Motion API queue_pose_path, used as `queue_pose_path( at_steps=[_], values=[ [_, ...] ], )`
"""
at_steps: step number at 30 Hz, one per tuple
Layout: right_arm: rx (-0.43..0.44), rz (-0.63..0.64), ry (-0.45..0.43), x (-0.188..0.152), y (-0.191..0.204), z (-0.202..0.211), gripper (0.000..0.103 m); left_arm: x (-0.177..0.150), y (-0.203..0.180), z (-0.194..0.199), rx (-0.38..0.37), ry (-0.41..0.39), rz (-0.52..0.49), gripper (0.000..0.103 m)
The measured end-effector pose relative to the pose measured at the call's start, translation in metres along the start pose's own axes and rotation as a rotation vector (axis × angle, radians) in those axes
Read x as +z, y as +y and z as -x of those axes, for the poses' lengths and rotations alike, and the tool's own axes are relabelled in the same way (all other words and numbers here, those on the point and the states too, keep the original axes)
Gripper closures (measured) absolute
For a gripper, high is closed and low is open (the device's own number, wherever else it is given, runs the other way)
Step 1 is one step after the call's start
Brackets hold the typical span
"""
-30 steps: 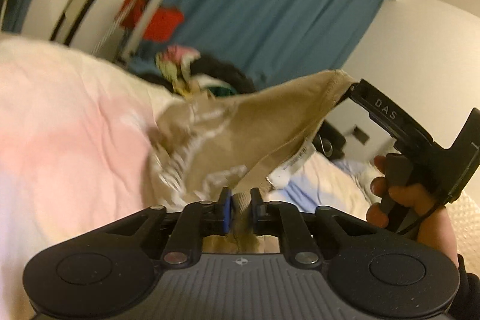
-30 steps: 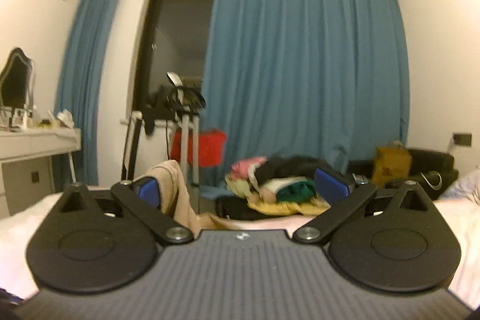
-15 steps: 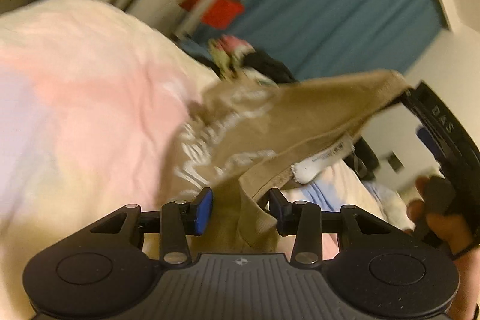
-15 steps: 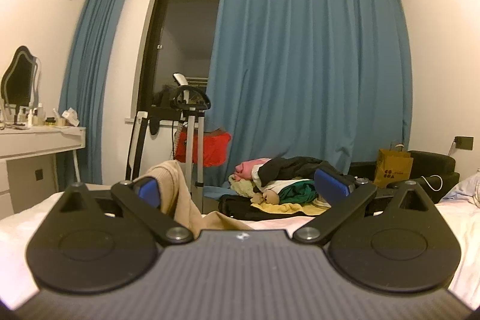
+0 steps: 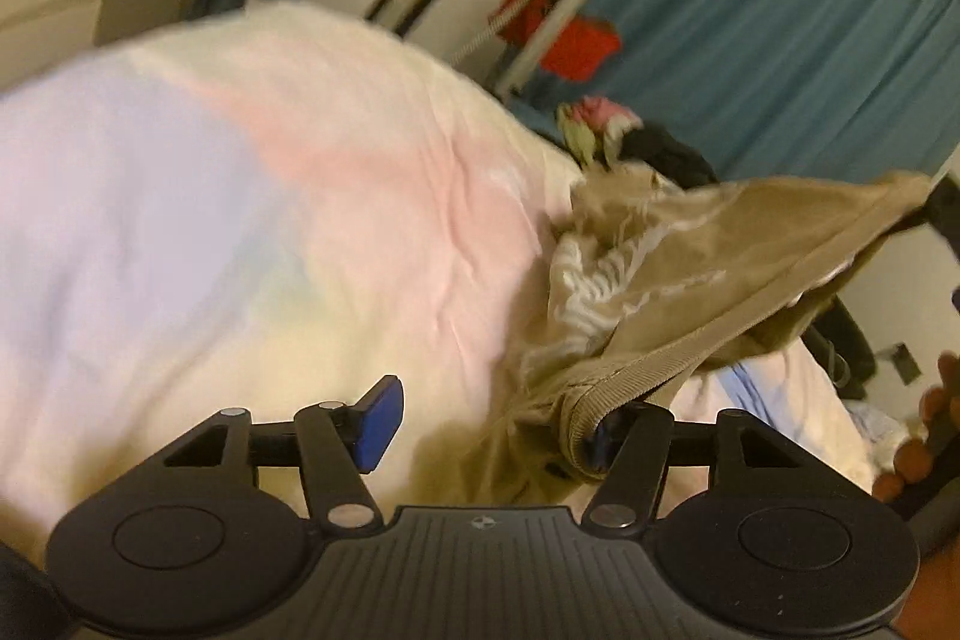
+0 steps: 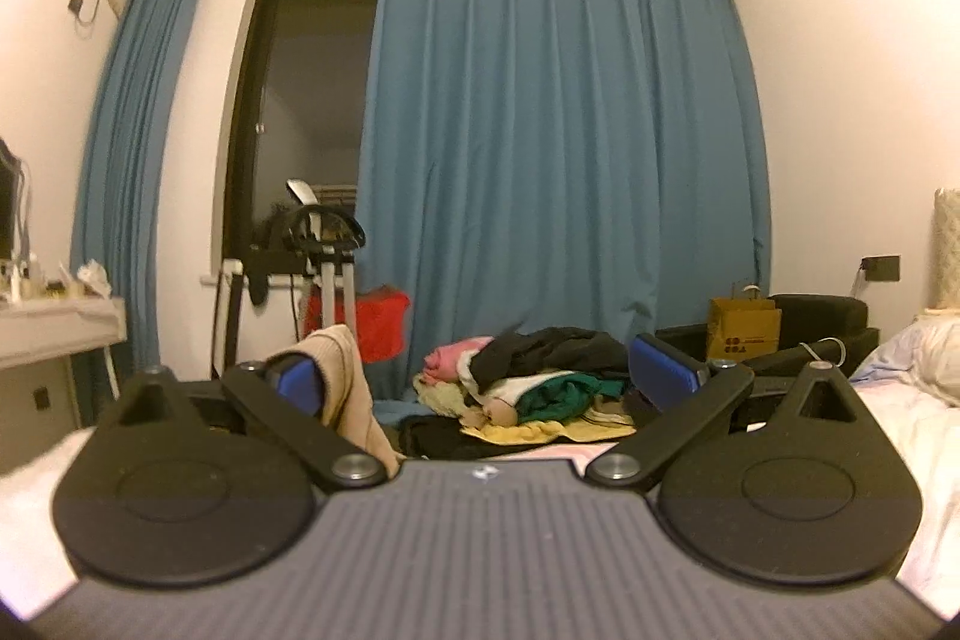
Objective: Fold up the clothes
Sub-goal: 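Lift the shirt with both grippers and shake it out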
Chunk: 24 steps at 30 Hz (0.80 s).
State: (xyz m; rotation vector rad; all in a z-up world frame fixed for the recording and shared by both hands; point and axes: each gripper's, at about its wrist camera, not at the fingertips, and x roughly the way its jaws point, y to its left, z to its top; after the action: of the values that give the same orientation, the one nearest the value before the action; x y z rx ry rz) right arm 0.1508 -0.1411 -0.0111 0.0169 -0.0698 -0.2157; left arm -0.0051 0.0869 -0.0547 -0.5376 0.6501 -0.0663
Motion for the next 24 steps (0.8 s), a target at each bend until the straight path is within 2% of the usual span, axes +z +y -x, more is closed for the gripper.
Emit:
queue_pose_path(
  at_steps=[4, 8, 12, 18, 24],
  values=[
    [-0.03, 0.003, 0.042, -0.004, -0.011, 0.004, 0.0, 0.026, 0.005, 0.029, 0.007, -0.144, 0.054, 0.041],
    [-0.015, -0.063, 0.074, 0.03, -0.03, 0.001, 0.0, 0.075, -0.014, 0.056, -0.046, -0.233, 0.082, 0.041],
    [0.007, -0.037, 0.009, 0.105, -0.035, -0.002, 0.0, 0.132, -0.067, 0.097, -0.083, -0.38, 0.023, 0.041],
    [0.071, -0.084, -0.074, 0.242, -0.052, 0.013, 0.0, 0.215, -0.159, 0.178, -0.159, -0.632, -0.064, 0.041],
    [0.145, -0.082, -0.162, 0.354, -0.067, 0.055, 0.0, 0.282, -0.225, 0.258, -0.238, -0.728, -0.102, 0.041]
  ],
)
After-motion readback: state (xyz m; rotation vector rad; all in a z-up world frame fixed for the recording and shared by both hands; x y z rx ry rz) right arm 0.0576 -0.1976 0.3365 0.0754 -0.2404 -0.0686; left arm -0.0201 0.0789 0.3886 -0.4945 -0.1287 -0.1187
